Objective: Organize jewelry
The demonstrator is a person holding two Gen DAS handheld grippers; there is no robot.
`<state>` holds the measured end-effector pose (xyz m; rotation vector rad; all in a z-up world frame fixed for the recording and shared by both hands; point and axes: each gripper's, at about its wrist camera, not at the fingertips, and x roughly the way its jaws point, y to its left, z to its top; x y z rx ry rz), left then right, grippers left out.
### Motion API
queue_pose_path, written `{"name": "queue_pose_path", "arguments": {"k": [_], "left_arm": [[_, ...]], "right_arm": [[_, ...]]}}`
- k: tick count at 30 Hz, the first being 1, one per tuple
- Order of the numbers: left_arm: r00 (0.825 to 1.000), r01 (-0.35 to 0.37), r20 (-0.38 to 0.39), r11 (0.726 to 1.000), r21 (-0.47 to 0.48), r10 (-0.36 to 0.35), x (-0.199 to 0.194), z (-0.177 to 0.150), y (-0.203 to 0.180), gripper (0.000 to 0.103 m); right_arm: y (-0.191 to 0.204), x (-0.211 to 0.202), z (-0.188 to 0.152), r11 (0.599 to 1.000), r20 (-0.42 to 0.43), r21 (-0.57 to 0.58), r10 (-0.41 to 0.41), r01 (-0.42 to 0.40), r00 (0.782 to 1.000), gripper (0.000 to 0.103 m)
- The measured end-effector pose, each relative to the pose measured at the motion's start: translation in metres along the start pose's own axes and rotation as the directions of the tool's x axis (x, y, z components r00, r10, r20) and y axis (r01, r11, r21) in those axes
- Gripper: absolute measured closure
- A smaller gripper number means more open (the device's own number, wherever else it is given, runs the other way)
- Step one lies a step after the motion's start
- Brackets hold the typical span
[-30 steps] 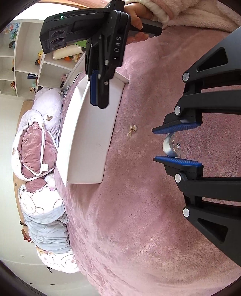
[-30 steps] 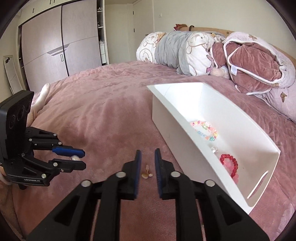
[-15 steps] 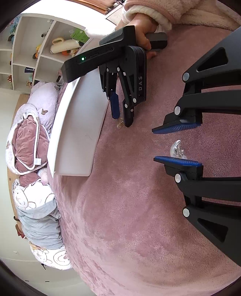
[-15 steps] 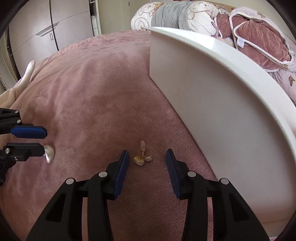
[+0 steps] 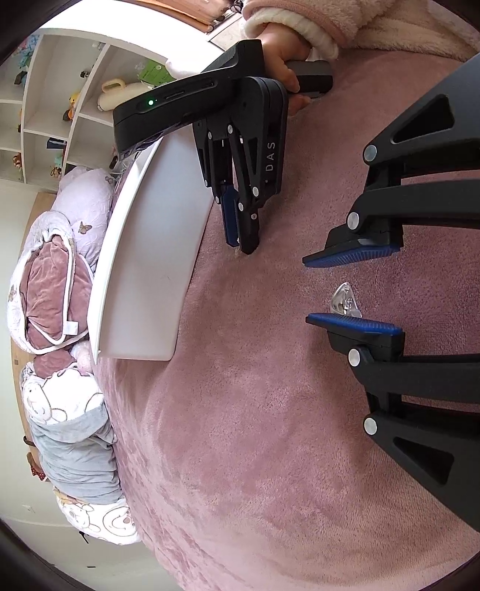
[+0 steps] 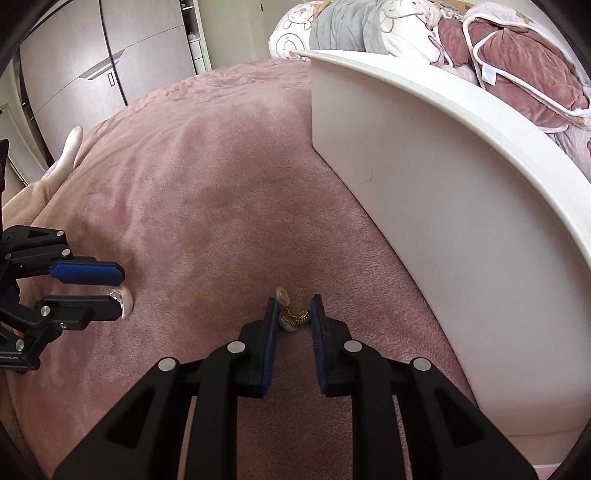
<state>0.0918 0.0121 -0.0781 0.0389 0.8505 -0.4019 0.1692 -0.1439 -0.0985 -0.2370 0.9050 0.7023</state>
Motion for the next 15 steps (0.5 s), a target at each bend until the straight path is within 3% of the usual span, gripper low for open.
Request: {"name": "queue_pose_path", "arguments": {"k": [1, 7, 10, 13, 15], "left_arm": [[1.000, 0.000, 0.000, 1.000, 0.004, 0.000, -0.001, 0.000, -0.001, 0.073], [0.999, -0.036, -0.018, 0.999, 0.016, 0.036, -0.005, -0.005, -0.003, 0.046], [0.997, -0.048, -0.057, 0.999, -0.005, 0.048, 0.001, -0.007, 0.005, 0.048], [0.996, -0.036, -0.076, 0.999, -0.011, 0.035, 0.006, -0.009, 0.007, 0.070], [0.997, -0.030, -0.078, 1.000, 0.002, 0.030, 0.007, -0.010, 0.004, 0.073]], "right_arm": [[0.000, -0.001, 0.000, 1.000, -0.001, -0.004, 0.000, 0.000, 1.000, 0.085], [0.002, -0.001, 0.002, 1.000, -0.001, -0.008, -0.005, 0.005, 1.000, 0.085], [0.003, -0.002, 0.002, 1.000, 0.002, -0.010, -0.007, 0.007, 1.000, 0.085], [0.005, -0.004, 0.002, 1.000, 0.008, -0.012, -0.011, 0.011, 1.000, 0.085], [0.005, -0.007, 0.003, 1.000, 0.017, -0.010, -0.012, 0.012, 1.000, 0.085]]}}
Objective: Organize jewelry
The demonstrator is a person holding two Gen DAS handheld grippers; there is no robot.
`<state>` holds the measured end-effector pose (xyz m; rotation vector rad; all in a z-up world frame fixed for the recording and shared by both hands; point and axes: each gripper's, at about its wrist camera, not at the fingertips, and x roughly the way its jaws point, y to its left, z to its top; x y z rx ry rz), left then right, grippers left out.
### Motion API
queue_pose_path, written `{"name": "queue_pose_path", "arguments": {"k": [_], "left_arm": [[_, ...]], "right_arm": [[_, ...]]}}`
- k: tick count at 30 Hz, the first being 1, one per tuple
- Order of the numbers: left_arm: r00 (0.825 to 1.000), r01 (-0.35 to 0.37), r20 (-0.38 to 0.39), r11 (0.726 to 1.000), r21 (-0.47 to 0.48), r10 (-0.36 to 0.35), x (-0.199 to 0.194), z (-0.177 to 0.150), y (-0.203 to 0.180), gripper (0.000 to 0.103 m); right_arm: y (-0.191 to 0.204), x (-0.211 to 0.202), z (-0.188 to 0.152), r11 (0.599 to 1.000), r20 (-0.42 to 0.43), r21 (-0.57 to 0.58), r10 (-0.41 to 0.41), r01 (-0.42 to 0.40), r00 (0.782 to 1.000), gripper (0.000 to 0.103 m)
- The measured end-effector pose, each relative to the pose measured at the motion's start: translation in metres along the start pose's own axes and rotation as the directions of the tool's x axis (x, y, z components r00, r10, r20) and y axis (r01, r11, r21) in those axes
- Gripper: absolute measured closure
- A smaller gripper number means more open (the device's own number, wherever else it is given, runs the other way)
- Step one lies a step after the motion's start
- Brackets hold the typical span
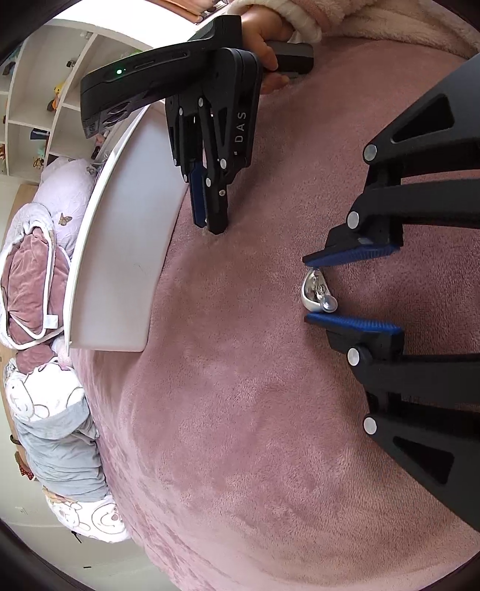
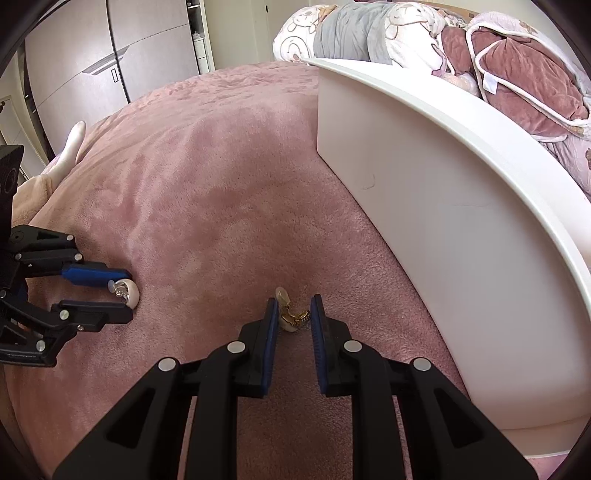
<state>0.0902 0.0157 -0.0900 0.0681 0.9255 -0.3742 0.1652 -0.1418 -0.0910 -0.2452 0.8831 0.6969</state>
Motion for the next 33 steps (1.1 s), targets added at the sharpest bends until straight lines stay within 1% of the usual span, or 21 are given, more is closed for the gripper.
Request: {"name": "queue_pose_path", "arguments": {"k": [3, 6, 10, 13, 17, 21, 23, 26, 30, 33], "left_arm": [[1.000, 0.006, 0.007, 1.000, 0.027, -0.006, -0.002, -0.001, -0.006, 0.073], [0.999, 0.016, 0.032, 1.000, 0.027, -0.016, -0.009, 0.002, -0.010, 0.073], [0.996, 0.035, 0.084, 0.999, 0.012, -0.036, -0.022, 0.023, -0.010, 0.073], [0.991, 0.039, 0.131, 0.999, 0.012, -0.040, -0.033, 0.046, -0.010, 0.073], [0.982, 0.040, 0.182, 0.999, 0.026, -0.044, -0.048, 0.079, -0.013, 0.073], [0.974, 0.029, 0.224, 0.998, 0.063, -0.043, -0.058, 0.113, -0.023, 0.073], [0.970, 0.017, 0.239, 0.996, 0.086, -0.037, -0.062, 0.130, -0.030, 0.073], [0.968, 0.026, 0.247, 0.993, 0.111, -0.053, -0.064, 0.157, -0.039, 0.073], [0.970, 0.033, 0.235, 0.988, 0.148, -0.068, -0.056, 0.190, -0.054, 0.073], [0.974, 0.034, 0.216, 0.986, 0.163, -0.070, -0.044, 0.213, -0.064, 0.073]], "right_arm": [[-0.001, -0.007, 0.002, 1.000, 0.021, 0.006, 0.007, -0.007, 1.000, 0.085], [0.000, -0.020, 0.007, 1.000, 0.051, 0.006, 0.011, -0.012, 0.999, 0.085], [0.000, -0.044, 0.017, 1.000, 0.109, -0.002, 0.019, -0.019, 0.994, 0.085], [0.000, -0.065, 0.027, 1.000, 0.158, -0.006, 0.018, -0.017, 0.987, 0.085], [-0.006, -0.096, 0.040, 1.000, 0.235, -0.011, -0.003, 0.006, 0.972, 0.085], [-0.021, -0.125, 0.052, 1.000, 0.301, 0.018, -0.023, 0.019, 0.953, 0.085], [-0.031, -0.136, 0.056, 0.999, 0.322, 0.030, -0.046, 0.039, 0.946, 0.085], [-0.049, -0.150, 0.060, 0.995, 0.347, 0.058, -0.096, 0.081, 0.933, 0.085], [-0.075, -0.158, 0.063, 0.987, 0.355, 0.101, -0.150, 0.122, 0.923, 0.085], [-0.092, -0.161, 0.061, 0.981, 0.360, 0.137, -0.176, 0.135, 0.916, 0.085]]}}
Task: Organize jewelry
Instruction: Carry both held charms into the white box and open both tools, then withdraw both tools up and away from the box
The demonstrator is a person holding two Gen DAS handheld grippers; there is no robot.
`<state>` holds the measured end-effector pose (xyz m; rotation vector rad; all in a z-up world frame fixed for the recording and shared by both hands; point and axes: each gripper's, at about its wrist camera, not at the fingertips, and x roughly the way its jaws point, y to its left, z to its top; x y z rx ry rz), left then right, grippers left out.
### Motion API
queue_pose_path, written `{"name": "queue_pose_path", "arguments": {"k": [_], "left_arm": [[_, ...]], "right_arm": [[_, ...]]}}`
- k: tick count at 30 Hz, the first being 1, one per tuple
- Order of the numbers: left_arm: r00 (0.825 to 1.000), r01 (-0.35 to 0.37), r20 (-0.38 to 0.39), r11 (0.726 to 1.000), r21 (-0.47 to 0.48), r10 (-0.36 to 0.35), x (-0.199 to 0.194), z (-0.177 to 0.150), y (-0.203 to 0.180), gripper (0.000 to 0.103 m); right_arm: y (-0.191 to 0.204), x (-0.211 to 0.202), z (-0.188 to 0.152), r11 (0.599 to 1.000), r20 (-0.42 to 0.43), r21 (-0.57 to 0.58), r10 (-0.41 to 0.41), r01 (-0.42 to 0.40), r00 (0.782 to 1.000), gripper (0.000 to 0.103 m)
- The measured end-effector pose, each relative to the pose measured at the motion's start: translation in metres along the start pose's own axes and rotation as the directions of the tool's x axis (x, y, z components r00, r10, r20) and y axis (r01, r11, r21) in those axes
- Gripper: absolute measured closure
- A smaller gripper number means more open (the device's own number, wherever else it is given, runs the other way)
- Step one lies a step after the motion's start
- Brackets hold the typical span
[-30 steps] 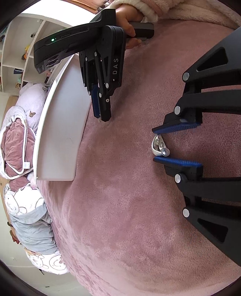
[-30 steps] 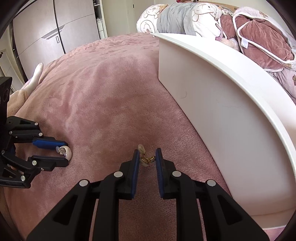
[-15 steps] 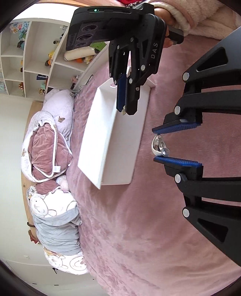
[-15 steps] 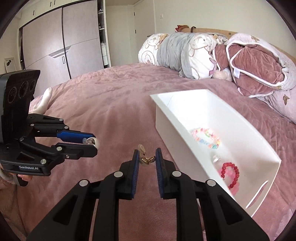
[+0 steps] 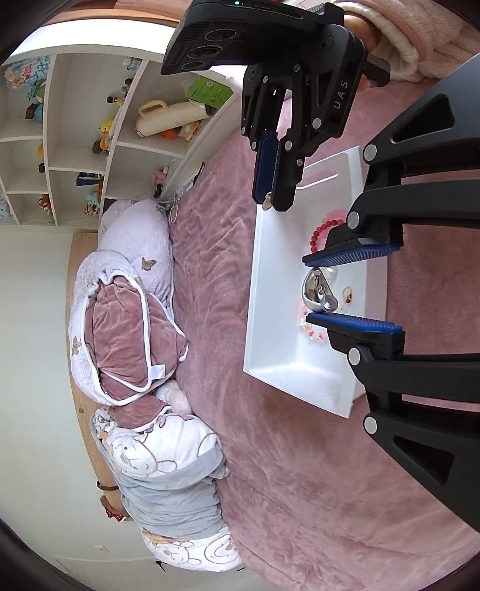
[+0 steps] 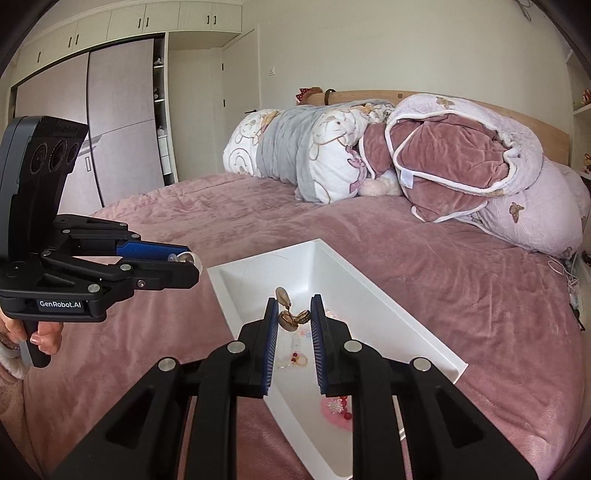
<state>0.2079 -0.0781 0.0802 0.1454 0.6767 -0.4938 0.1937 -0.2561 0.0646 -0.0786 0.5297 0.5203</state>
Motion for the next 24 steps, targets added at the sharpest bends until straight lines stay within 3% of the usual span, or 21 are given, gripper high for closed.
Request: {"name": "queue_pose_path", "arguments": {"k": [5, 10, 11, 12, 13, 14, 16, 18, 24], "left_arm": [[0.998, 0.001, -0.064, 1.000, -0.010, -0.001, 0.038, 0.022, -0.004, 0.073], [0.988, -0.029, -0.155, 0.999, -0.033, 0.024, 0.080, 0.029, -0.004, 0.073], [0.984, -0.047, -0.172, 0.998, -0.036, 0.040, 0.087, 0.028, -0.003, 0.068], [0.981, -0.074, -0.185, 0.996, -0.042, 0.065, 0.092, 0.028, -0.002, 0.056], [0.980, -0.096, -0.182, 0.994, -0.053, 0.085, 0.094, 0.027, -0.001, 0.041], [0.982, -0.104, -0.166, 0.993, -0.063, 0.093, 0.094, 0.027, 0.001, 0.034], [0.984, -0.113, -0.144, 0.991, -0.074, 0.102, 0.091, 0.025, 0.001, 0.029], [0.984, -0.130, -0.132, 0.988, -0.084, 0.118, 0.087, 0.022, 0.001, 0.020], [0.975, -0.217, -0.068, 0.972, -0.090, 0.212, 0.062, 0.014, 0.000, 0.009]], "right_arm": [[-0.017, 0.005, -0.002, 0.998, -0.012, 0.010, -0.057, 0.058, 0.998, 0.085], [-0.025, 0.016, -0.011, 0.997, -0.080, 0.023, -0.074, 0.076, 0.994, 0.084], [-0.026, 0.017, -0.013, 0.996, -0.087, 0.024, -0.086, 0.088, 0.992, 0.084], [-0.027, 0.019, -0.015, 0.995, -0.100, 0.022, -0.091, 0.093, 0.991, 0.081], [-0.028, 0.019, -0.016, 0.995, -0.107, 0.021, -0.096, 0.099, 0.990, 0.073], [-0.028, 0.018, -0.016, 0.993, -0.104, 0.023, -0.109, 0.112, 0.989, 0.069], [-0.029, 0.015, -0.016, 0.991, -0.093, 0.031, -0.125, 0.128, 0.988, 0.047], [-0.030, 0.009, -0.015, 0.989, -0.075, 0.043, -0.136, 0.139, 0.988, 0.034], [-0.026, -0.004, -0.014, 0.981, -0.046, 0.047, -0.188, 0.190, 0.981, 0.016]]}}
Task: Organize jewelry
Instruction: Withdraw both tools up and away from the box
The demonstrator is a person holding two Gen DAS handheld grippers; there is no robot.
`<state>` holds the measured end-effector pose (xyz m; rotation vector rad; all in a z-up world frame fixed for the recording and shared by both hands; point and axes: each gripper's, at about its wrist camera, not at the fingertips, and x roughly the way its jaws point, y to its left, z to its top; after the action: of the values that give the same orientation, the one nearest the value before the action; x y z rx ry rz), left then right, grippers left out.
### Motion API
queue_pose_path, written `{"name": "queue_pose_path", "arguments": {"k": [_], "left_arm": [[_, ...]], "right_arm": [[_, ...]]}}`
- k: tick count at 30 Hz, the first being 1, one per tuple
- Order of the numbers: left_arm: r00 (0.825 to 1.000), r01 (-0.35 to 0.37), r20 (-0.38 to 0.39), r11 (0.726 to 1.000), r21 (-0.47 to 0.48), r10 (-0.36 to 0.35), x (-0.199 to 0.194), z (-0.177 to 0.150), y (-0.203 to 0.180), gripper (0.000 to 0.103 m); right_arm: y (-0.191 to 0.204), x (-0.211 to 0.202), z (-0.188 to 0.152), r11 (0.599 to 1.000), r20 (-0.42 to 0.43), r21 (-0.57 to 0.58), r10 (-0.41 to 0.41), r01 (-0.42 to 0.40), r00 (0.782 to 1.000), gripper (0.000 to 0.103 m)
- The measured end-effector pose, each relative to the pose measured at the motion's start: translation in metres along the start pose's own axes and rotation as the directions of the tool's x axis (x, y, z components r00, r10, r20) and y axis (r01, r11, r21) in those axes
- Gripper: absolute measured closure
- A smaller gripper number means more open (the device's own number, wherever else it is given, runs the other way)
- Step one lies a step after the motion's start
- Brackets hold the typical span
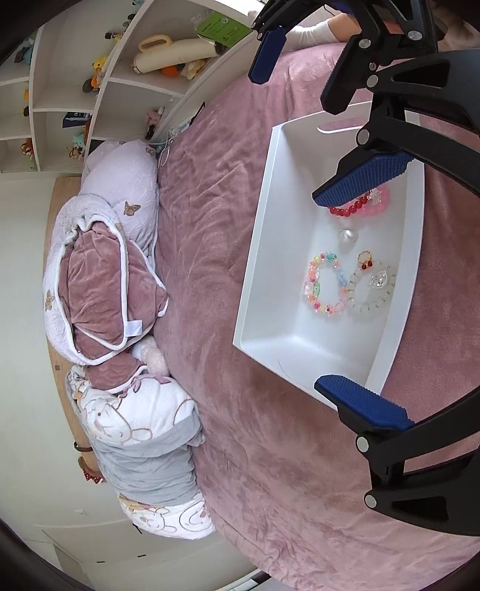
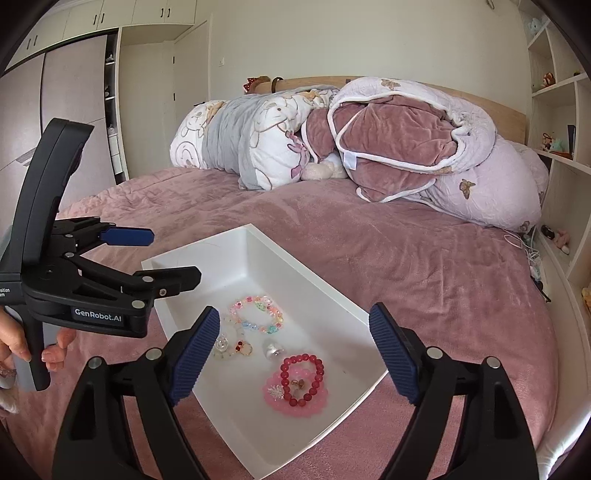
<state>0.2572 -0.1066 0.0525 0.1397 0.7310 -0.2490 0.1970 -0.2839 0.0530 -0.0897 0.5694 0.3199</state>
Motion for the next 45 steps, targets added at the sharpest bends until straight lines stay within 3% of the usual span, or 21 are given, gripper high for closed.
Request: {"name": "queue_pose_path", "arguments": {"k": [4, 12, 23, 34, 45], "left_arm": [[0.996, -0.057, 0.069, 0.998, -0.021, 0.058, -0.021, -0.005, 0.007, 0.004], [0.973, -0.107, 0.195, 0.989, -0.106, 0.127, -0.065, -0.022, 0.020, 0.004], [0.953, -0.164, 0.229, 0.974, -0.155, 0.197, -0.091, -0.069, 0.017, 0.003], [0.939, -0.195, 0.241, 0.958, -0.212, 0.244, -0.093, -0.112, 0.000, 0.003], [0.951, -0.182, 0.218, 0.965, -0.188, 0.221, -0.082, -0.124, -0.006, 0.003]], "right_arm": [[0.000, -0.013, 0.000, 1.000, 0.023, 0.026, -0.004, 0.004, 1.000, 0.013], [0.012, -0.041, -0.008, 1.000, 0.042, 0.006, -0.026, 0.026, 0.999, 0.005], [0.027, -0.054, -0.046, 0.999, 0.021, 0.038, -0.027, 0.026, 0.999, 0.005], [0.031, -0.069, -0.080, 0.994, 0.082, 0.093, -0.059, 0.052, 0.995, 0.005], [0.027, -0.067, -0.089, 0.992, 0.075, 0.103, -0.074, 0.066, 0.994, 0.005]]}}
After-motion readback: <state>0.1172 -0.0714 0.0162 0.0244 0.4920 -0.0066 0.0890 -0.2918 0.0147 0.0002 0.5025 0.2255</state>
